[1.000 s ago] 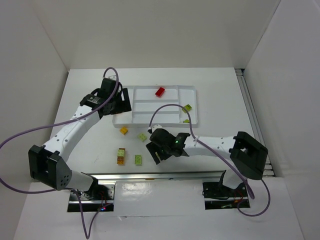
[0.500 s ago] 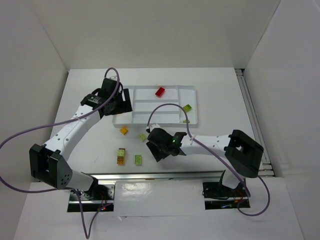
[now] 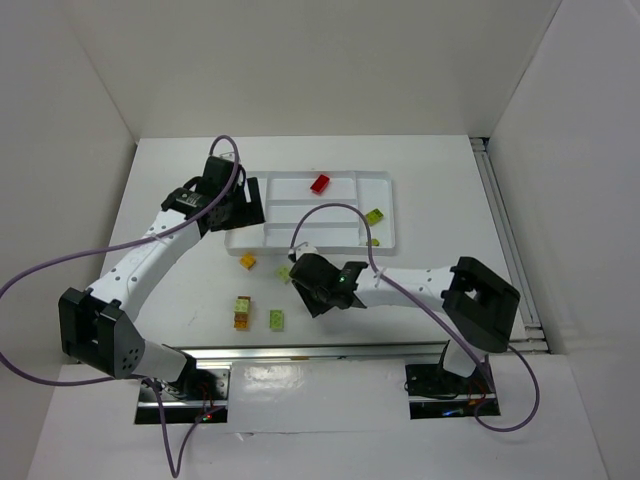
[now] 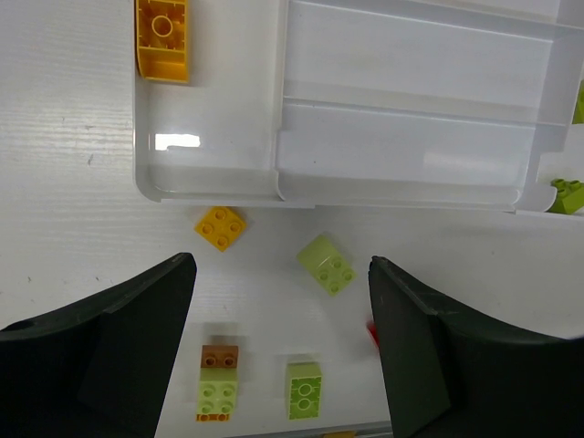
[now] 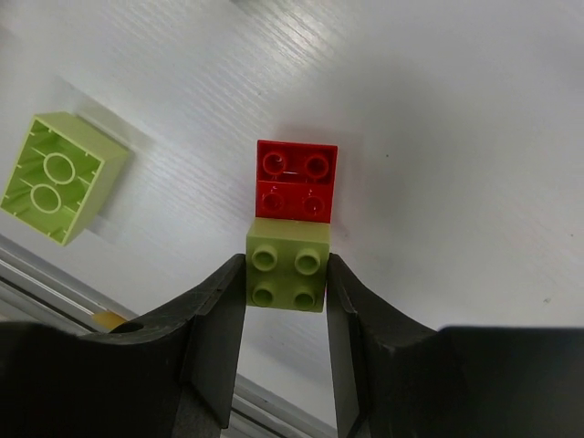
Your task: Sort the legos into containers by color
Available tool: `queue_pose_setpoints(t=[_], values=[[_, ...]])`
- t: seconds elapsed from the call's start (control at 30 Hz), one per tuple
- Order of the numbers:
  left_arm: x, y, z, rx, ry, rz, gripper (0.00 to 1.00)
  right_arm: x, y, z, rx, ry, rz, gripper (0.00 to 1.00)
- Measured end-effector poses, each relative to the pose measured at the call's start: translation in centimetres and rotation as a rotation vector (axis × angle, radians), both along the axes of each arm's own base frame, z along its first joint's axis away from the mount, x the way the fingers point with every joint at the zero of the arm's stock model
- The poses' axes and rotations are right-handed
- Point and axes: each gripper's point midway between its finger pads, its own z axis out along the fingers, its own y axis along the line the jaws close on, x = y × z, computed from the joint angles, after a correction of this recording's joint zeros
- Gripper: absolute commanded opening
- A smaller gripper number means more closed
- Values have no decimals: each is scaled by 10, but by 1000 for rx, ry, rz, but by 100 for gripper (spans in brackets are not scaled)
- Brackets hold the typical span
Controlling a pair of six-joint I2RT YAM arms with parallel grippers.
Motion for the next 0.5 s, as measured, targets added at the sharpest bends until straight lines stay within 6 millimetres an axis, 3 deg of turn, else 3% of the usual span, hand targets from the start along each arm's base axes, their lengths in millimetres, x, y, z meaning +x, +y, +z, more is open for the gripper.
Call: queue_pose_setpoints(t=[0.17, 0.3, 0.37, 0.5], values=[[-1, -1, 0, -3, 1, -9, 91, 6, -2, 3, -14, -23, -20, 35], [-1, -2, 0, 9, 0, -39, 91, 14, -3, 21, 35, -27, -42, 35], [-2, 0, 5, 27, -3, -55, 91, 29, -10, 46, 113, -38, -83, 35], [7, -6, 39, 5, -69, -115, 89, 79, -40, 132, 395, -129, -197, 35]])
